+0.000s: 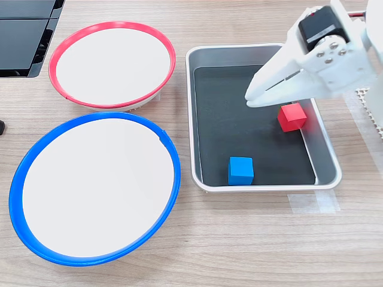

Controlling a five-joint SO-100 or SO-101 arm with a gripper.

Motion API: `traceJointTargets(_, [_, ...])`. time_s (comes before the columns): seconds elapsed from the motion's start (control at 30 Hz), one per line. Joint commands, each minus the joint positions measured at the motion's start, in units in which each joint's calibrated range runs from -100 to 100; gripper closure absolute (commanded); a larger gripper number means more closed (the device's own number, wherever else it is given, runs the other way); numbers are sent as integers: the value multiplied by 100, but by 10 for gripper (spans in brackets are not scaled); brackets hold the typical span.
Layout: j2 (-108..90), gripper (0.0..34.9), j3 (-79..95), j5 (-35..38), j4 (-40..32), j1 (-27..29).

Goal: Move two blocks from tray to matching dishes

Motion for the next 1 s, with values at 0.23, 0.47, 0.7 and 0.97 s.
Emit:
traceJointTargets(0.23, [5049,209,-4316,-313,1851,-1249])
traceJointTargets(0.47, [7096,181,-5299,-518,1628,-1644])
traceJointTargets(0.7, [8478,168,-5900,-498,1257,-1776])
traceJointTargets(0.97, [9263,334,-6419,-303,1282,-1813])
